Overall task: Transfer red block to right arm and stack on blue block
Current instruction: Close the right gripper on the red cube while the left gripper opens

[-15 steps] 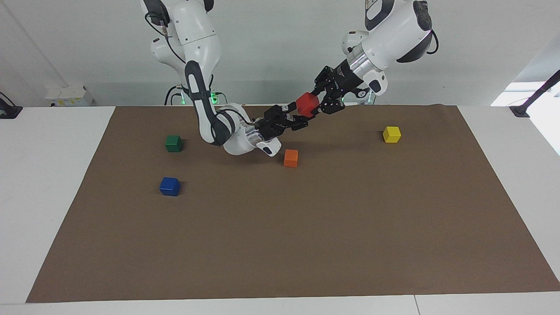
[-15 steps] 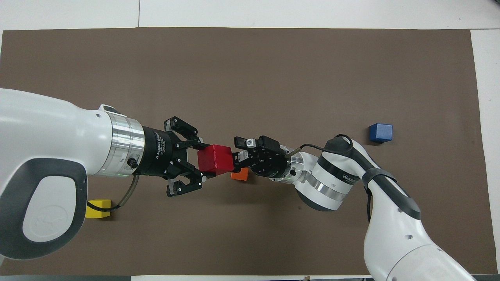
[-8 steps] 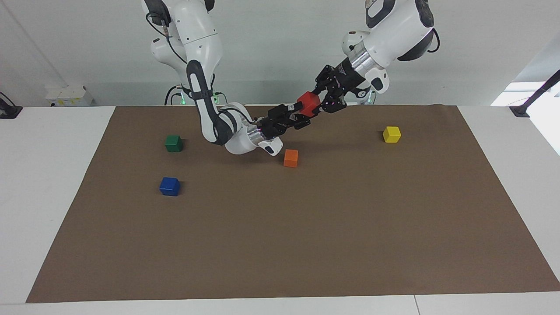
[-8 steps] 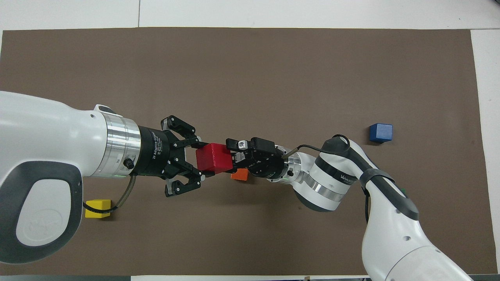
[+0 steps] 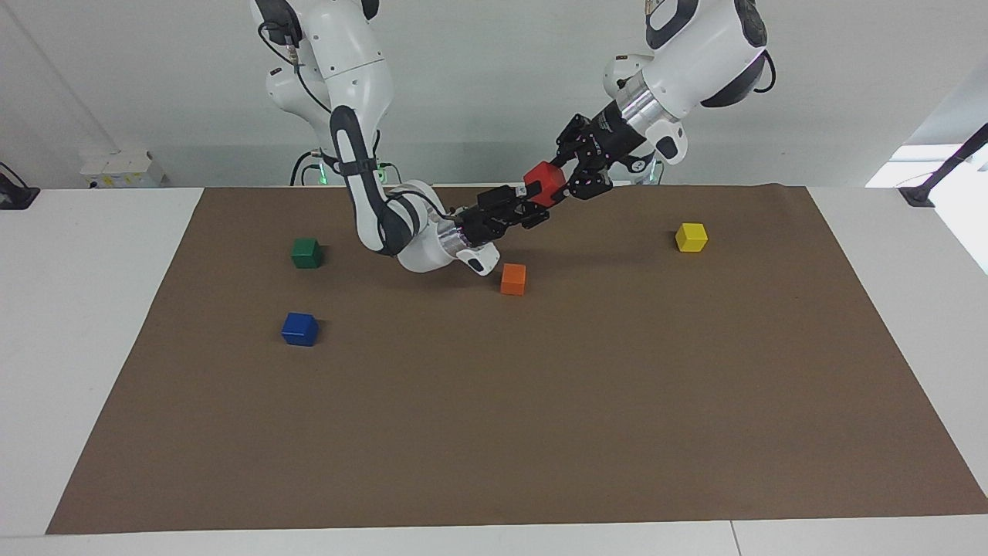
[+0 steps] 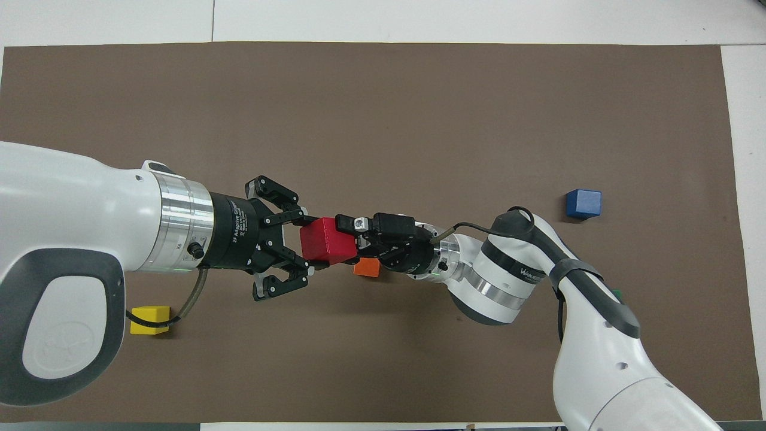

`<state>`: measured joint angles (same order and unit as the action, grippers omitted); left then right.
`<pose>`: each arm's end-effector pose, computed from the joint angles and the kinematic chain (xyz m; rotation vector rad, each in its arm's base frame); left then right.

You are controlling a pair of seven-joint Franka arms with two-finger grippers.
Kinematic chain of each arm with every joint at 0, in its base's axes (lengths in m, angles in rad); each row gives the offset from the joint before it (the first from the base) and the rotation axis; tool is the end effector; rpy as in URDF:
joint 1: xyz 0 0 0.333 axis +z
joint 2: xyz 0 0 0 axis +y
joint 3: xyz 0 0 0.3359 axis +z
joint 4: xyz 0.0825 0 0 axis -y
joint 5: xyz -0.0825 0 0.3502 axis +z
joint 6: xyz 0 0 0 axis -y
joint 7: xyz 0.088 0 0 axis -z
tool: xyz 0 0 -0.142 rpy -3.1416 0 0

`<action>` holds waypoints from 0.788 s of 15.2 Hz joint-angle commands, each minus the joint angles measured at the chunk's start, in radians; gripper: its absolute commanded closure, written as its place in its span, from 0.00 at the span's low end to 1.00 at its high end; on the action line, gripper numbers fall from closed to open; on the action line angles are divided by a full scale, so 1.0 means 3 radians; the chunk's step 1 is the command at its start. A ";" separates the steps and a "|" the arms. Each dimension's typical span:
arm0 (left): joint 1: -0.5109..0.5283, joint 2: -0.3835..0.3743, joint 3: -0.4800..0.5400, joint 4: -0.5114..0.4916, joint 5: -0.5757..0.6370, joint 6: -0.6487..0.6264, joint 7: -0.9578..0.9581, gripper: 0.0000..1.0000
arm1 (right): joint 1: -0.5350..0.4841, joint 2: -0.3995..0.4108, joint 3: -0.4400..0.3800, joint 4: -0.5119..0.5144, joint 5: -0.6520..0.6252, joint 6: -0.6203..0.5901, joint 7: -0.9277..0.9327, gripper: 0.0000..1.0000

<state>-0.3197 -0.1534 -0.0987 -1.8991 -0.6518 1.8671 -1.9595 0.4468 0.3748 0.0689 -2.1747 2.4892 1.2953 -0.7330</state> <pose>0.4267 -0.2664 0.5884 1.7871 2.0321 -0.7418 0.4724 0.3745 0.4068 -0.8053 0.2440 0.1897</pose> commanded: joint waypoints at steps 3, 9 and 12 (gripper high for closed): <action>-0.0019 -0.0107 0.0053 -0.0087 -0.0016 0.0035 0.0002 0.00 | -0.0027 -0.0063 0.0000 0.0029 -0.0024 0.0135 -0.0001 1.00; 0.0349 -0.0113 0.0119 0.0025 0.0284 -0.0011 0.0761 0.00 | -0.0318 -0.0456 0.0000 0.0024 -0.0800 0.0840 0.0341 1.00; 0.0517 -0.0087 0.0119 0.0036 0.0562 0.0040 0.1722 0.00 | -0.0446 -0.0824 -0.0005 -0.0001 -0.1280 0.1300 0.0729 1.00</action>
<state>-0.2048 -0.1754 -0.0566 -1.8870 -0.5304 1.8708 -1.6102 0.3419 0.2319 0.0641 -2.1523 2.1940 1.5939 -0.5995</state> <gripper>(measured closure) 0.000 0.432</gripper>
